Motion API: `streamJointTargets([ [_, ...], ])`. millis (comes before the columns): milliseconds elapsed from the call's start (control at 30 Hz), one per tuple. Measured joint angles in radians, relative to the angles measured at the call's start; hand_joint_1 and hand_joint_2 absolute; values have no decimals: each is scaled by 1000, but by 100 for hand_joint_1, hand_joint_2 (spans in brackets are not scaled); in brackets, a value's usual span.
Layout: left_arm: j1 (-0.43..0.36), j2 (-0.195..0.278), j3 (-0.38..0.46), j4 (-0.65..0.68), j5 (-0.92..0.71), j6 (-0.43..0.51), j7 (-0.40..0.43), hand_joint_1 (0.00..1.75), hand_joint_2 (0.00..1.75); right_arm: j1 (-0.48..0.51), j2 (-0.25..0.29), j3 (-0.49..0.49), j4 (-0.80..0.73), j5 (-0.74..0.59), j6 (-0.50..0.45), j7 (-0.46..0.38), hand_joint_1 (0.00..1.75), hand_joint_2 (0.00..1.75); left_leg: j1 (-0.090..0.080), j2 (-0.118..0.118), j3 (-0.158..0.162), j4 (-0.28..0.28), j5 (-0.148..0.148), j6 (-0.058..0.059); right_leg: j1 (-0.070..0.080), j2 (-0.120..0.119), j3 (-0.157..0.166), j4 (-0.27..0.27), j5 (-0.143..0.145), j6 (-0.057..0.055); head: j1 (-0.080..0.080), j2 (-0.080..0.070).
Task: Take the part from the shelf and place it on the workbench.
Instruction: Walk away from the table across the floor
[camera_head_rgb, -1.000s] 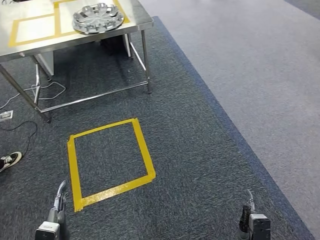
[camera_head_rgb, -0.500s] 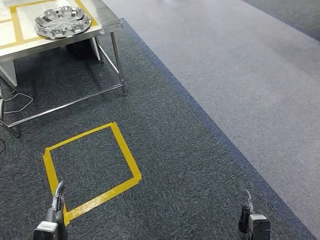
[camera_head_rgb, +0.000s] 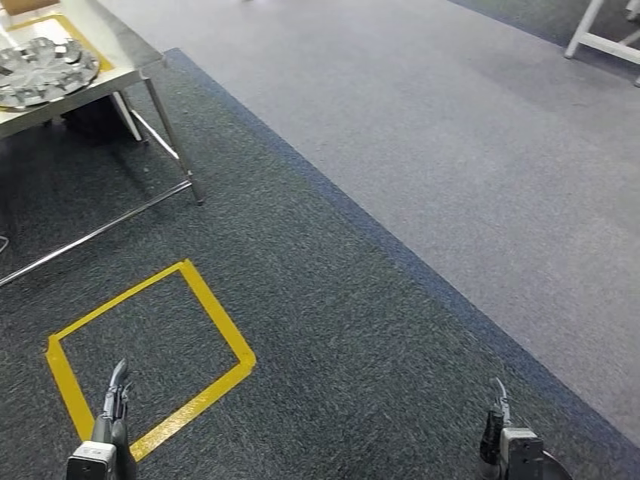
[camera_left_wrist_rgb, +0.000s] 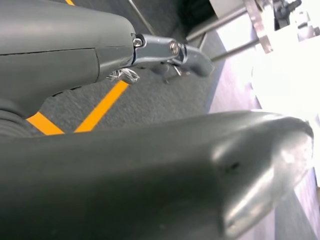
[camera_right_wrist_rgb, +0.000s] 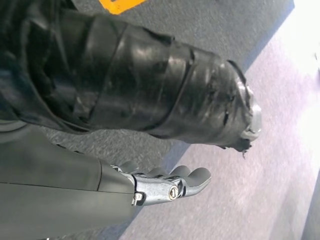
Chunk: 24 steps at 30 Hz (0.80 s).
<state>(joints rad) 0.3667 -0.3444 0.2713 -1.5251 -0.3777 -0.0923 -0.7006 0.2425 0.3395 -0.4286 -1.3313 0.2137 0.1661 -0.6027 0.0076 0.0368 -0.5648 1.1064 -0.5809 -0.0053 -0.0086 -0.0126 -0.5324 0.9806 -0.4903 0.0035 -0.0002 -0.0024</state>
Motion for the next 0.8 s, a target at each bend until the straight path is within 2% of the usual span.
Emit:
streamJointTargets([
  [67,2,1,1,0,-2,0,0,0,0,-1,0,0,0,-2,-1,0,0,0,0,-24,-61,133,-56,-1,1,22,-3,1,2,-4,-7,0],
  [100,3,1,2,1,-5,1,0,0,0,-1,0,0,0,-3,-1,0,0,0,0,-27,-78,169,-59,0,2,35,-4,3,2,-4,-9,0],
  [133,3,2,3,2,-9,1,0,0,0,-1,0,0,0,-4,-2,1,0,0,0,-29,-79,166,-42,2,2,48,-5,4,2,-4,-10,0],
  [167,3,2,4,3,-13,1,0,0,0,-1,0,-1,0,-5,-4,1,0,0,0,-33,-62,123,-7,5,3,62,-4,7,2,-4,-10,0],
  [200,2,3,6,4,-13,1,0,0,0,-1,0,-2,0,-5,-6,1,0,0,1,-47,-34,55,34,8,2,75,-5,9,1,-3,-11,0],
  [233,1,3,9,6,-12,1,0,0,0,-1,0,-2,1,-6,-8,1,0,0,3,-72,-7,-10,63,12,3,86,-6,13,1,0,-11,0],
  [267,0,3,13,7,-8,0,0,0,0,-2,0,-3,2,-7,-10,1,0,0,5,-94,13,-61,80,14,3,97,-11,16,0,4,-12,0],
  [300,-1,3,19,9,-5,-2,0,0,0,-3,-1,-5,3,-8,-11,1,0,0,5,-111,22,-87,84,16,2,108,-17,19,1,10,-12,0],
  [333,-2,3,25,11,-2,-6,1,0,0,-3,-1,-8,5,-8,-11,1,0,0,4,-116,24,-93,80,18,0,118,-23,20,3,17,-12,0],
  [367,-3,3,33,14,-2,-11,0,0,0,-4,-2,-14,9,-5,-12,2,0,0,4,-106,24,-98,82,22,-2,128,-30,19,5,25,-12,0],
  [400,-8,2,44,21,-5,-18,1,0,0,-6,-4,-23,15,1,-13,2,0,0,4,-95,26,-101,84,28,-4,125,-36,22,4,30,-12,0],
  [467,-23,1,74,42,-20,-32,1,0,0,-18,-8,-51,43,24,-17,2,0,0,6,-71,29,-111,89,41,-2,83,-64,67,-23,39,-4,0],
  [500,-31,0,93,58,-33,-36,1,0,0,-27,-12,-66,64,39,-20,2,0,0,6,-58,29,-113,91,46,-1,53,-91,122,-52,42,2,0],
  [533,-37,-1,115,78,-46,-38,1,0,0,-39,-16,-84,88,54,-24,0,0,0,5,-44,28,-113,90,48,-1,33,-126,191,-85,45,8,0],
  [567,-45,0,140,100,-61,-36,1,0,0,-49,-21,-103,117,70,-28,-2,0,0,3,-28,28,-113,90,49,-2,24,-160,258,-111,48,12,0],
  [600,-53,0,165,124,-73,-35,1,0,0,-57,-28,-124,148,85,-31,-5,0,0,2,-14,27,-113,89,49,-3,20,-180,300,-122,50,13,0],
  [633,-61,1,189,147,-82,-33,1,0,0,-62,-34,-146,179,98,-35,-11,0,0,2,-2,27,-113,89,49,-3,18,-181,305,-114,50,14,0],
  [667,-69,2,212,169,-88,-31,1,0,0,-68,-40,-167,210,112,-38,-16,0,0,2,9,28,-113,87,48,-3,13,-158,266,-88,49,15,0],
  [733,-89,6,256,218,-100,-31,1,0,0,-83,-56,-208,271,144,-50,-24,0,0,0,27,32,-112,84,43,1,-17,-76,119,-30,44,17,0],
  [767,-100,9,282,247,-107,-33,1,0,0,-95,-65,-229,304,163,-59,-26,0,0,-2,35,35,-112,81,39,4,-31,-41,56,-12,39,17,0],
  [800,-114,13,314,279,-114,-38,1,0,0,-107,-75,-251,341,183,-67,-31,0,0,-4,43,37,-112,80,34,7,-40,-20,21,-6,34,17,0],
])
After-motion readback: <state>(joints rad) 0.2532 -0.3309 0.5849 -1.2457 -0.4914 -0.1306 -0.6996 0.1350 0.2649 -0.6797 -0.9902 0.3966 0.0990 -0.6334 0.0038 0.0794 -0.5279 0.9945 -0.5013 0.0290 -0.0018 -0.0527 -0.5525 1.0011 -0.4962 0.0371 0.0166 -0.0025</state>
